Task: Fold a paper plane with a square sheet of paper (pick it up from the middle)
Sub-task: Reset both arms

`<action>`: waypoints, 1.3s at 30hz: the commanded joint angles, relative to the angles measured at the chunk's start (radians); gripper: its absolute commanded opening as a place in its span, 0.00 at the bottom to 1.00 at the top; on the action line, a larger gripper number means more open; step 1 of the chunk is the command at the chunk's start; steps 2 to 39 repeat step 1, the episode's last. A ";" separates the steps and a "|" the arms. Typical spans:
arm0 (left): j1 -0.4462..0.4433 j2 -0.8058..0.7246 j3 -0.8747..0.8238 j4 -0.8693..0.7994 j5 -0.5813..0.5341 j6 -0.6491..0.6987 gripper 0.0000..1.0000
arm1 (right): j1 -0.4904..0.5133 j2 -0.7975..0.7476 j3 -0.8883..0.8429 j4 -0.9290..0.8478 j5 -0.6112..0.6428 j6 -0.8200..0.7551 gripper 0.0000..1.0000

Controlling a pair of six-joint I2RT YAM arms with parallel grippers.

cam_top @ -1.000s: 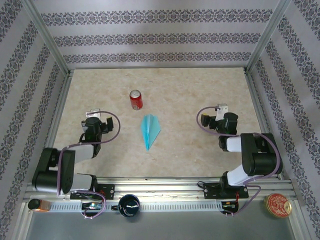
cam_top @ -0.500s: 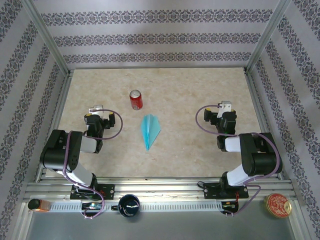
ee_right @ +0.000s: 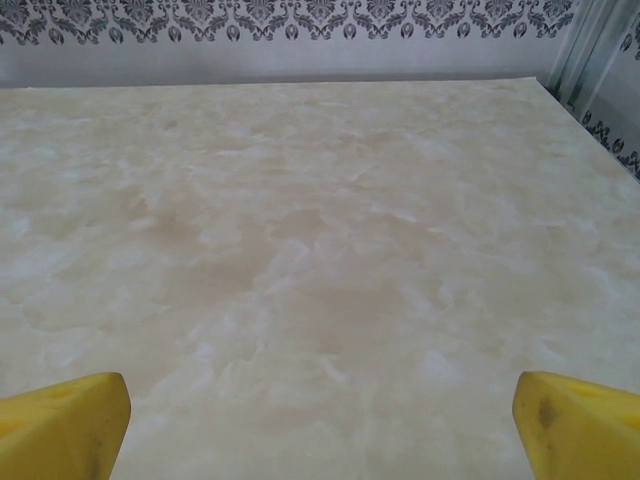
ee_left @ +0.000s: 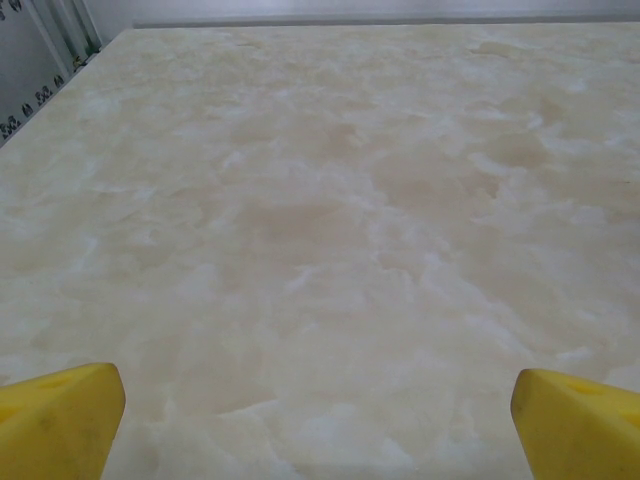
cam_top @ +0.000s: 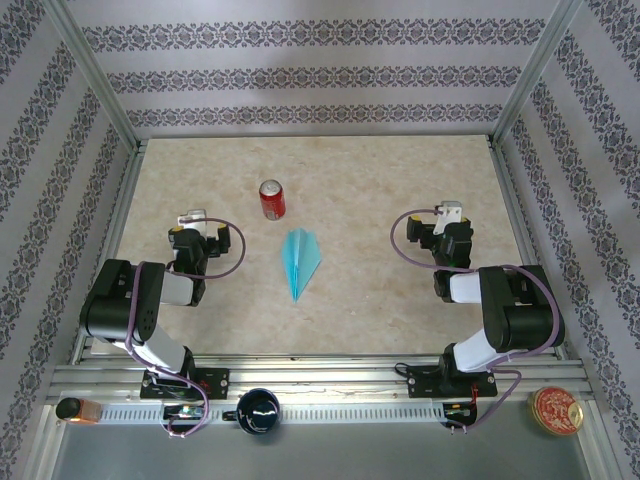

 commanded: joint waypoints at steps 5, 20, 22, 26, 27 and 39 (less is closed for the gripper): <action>0.012 -0.002 0.019 0.035 0.005 0.007 0.99 | 0.011 0.001 0.016 0.017 -0.020 -0.009 0.98; 0.012 -0.002 0.019 0.035 0.005 0.007 0.99 | 0.011 0.001 0.016 0.017 -0.020 -0.009 0.98; 0.012 -0.002 0.019 0.035 0.005 0.007 0.99 | 0.011 0.001 0.016 0.017 -0.020 -0.009 0.98; 0.012 -0.002 0.019 0.035 0.005 0.007 0.99 | 0.011 0.001 0.016 0.017 -0.020 -0.009 0.98; 0.012 -0.002 0.019 0.035 0.005 0.007 0.99 | 0.011 0.001 0.016 0.017 -0.020 -0.009 0.98; 0.012 -0.002 0.019 0.035 0.005 0.007 0.99 | 0.011 0.001 0.016 0.017 -0.020 -0.009 0.98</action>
